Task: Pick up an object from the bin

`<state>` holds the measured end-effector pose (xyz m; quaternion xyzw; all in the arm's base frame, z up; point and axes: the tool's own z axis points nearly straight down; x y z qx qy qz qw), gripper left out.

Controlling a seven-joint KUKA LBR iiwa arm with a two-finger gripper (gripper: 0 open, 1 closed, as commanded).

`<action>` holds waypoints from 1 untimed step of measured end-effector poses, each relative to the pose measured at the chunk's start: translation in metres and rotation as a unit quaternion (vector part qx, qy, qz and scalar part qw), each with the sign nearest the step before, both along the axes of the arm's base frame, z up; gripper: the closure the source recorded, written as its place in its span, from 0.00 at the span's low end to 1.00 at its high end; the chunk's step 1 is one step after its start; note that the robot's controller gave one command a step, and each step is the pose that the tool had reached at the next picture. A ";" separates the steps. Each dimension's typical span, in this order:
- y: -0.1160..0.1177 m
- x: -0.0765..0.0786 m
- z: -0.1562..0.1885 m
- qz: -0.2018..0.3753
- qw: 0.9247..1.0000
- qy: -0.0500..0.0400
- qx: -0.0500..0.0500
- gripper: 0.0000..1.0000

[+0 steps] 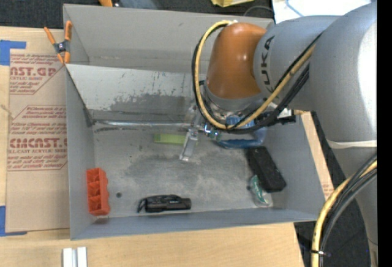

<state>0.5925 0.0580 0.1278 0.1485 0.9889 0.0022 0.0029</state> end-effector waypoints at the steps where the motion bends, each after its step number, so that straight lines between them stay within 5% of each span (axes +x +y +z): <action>1: -0.017 -0.001 -0.061 -0.016 1.000 0.003 -0.001 0.00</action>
Offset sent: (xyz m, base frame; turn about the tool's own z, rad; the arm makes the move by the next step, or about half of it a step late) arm -0.0077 0.0027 -0.0578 0.1145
